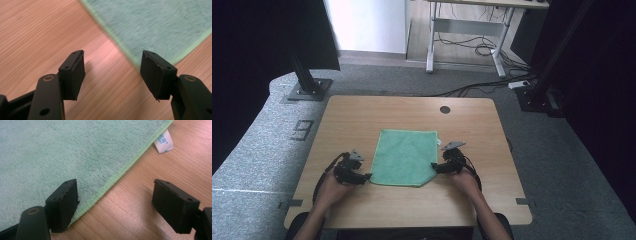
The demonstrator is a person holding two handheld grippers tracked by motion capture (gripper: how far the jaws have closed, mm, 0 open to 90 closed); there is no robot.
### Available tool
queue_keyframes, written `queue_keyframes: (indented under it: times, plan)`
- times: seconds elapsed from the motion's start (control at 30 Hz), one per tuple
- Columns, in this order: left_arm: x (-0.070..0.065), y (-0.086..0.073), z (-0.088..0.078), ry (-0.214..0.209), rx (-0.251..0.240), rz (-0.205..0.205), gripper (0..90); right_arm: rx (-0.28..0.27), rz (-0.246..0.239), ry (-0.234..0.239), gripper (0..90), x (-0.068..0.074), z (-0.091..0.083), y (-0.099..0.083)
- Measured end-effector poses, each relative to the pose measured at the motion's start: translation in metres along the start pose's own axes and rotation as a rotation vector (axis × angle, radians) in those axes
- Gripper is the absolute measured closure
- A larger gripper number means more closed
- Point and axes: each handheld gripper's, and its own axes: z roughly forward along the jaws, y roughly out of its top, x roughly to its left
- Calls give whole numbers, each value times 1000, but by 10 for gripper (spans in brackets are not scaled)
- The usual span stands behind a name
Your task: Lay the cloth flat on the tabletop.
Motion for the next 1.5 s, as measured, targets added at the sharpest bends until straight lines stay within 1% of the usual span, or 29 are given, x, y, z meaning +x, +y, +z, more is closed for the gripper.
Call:
queue_keyframes:
  times: [0.03, 0.1, 0.13, 0.2, 0.23, 0.27, 0.3, 0.37, 0.4, 0.47, 0.5, 0.57, 0.67, 0.7, 0.73, 0.8, 0.87, 0.9, 1.0, 1.07, 1.1, 1.13, 1.17, 1.2, 1.23, 1.3, 1.37, 1.43, 1.5]
  plan:
    - [4, -2, -3, 7, -14, -12, 363, 1, 0, 0, 206, 0, 0, 0]
    - [8, -1, -8, -7, -57, -35, 363, 3, 1, -1, 205, 0, 0, 0]
    - [9, 3, -10, -28, -91, -47, 363, 4, 1, -1, 205, 0, 0, 1]
    - [7, 10, -9, -55, -136, -51, 361, 15, 3, -3, 211, 0, 0, 2]
    - [5, 16, -6, -74, -154, -50, 359, 22, 3, -2, 232, 0, 0, 3]
    - [2, 20, -3, -83, -160, -47, 357, 29, -1, 8, 262, 0, -1, 4]
    - [1, 23, 1, -84, -161, -40, 353, 28, 2, 14, 265, 0, -3, 5]
    - [-4, 27, 12, -70, -146, -20, 352, 11, 11, 21, 266, -1, -8, 6]
    - [-5, 27, 17, -55, -137, -9, 352, 5, 11, 24, 271, -1, -12, 7]
    - [-5, 23, 26, -44, -116, 2, 352, -9, -2, 33, 325, 1, -22, 6]
    - [-5, 21, 28, -41, -112, 1, 350, -15, -8, 50, 371, 2, -28, 5]
    - [-5, 16, 29, -28, -102, 4, 345, -18, -8, 90, 423, 5, -36, 2]
    - [-5, 11, 26, -34, -123, -14, 329, -21, -33, 124, 452, 13, -44, -3]
    - [-5, 10, 25, -34, -126, -12, 329, -27, -42, 140, 452, 17, -46, -5]
    - [-6, 8, 24, -37, -128, -13, 329, -30, -44, 151, 451, 20, -46, -6]
    - [-8, 6, 27, -32, -116, -5, 326, -36, -57, 167, 435, 27, -45, -7]
    - [-8, 5, 27, -30, -125, -8, 317, -34, -73, 184, 435, 34, -42, -6]
    - [-8, 5, 27, -30, -123, -8, 318, -26, -91, 192, 444, 38, -40, -6]
    - [-8, 4, 27, -30, -132, -9, 317, 1, -136, 188, 496, 45, -32, -6]
    - [-8, 3, 27, -31, -138, -9, 316, 31, -168, 184, 567, 48, -26, -8]
    - [-8, 3, 27, -30, -141, -9, 316, 37, -177, 177, 615, 50, -24, -9]
    - [-8, 2, 27, -29, -143, -9, 315, 43, -191, 160, 670, 51, -23, -10]
    - [-8, 2, 27, -29, -146, -10, 313, 39, -207, 141, 766, 53, -23, -10]
    - [-8, 2, 28, -29, -148, -11, 312, 42, -212, 142, 803, 53, -24, -10]
    - [-8, 2, 28, -28, -150, -11, 311, 47, -216, 146, 821, 54, -24, -9]
    - [-8, 2, 28, -28, -153, -12, 310, 61, -230, 134, 839, 57, -25, -7]
    - [-8, 2, 28, -28, -155, -11, 310, 56, -242, 130, 841, 58, -27, -2]
    - [-8, 2, 28, -28, -157, -11, 310, 40, -236, 130, 838, 57, -30, 5]
    - [-8, 2, 28, -27, -160, -12, 310, 22, -217, 135, 834, 53, -34, 17]
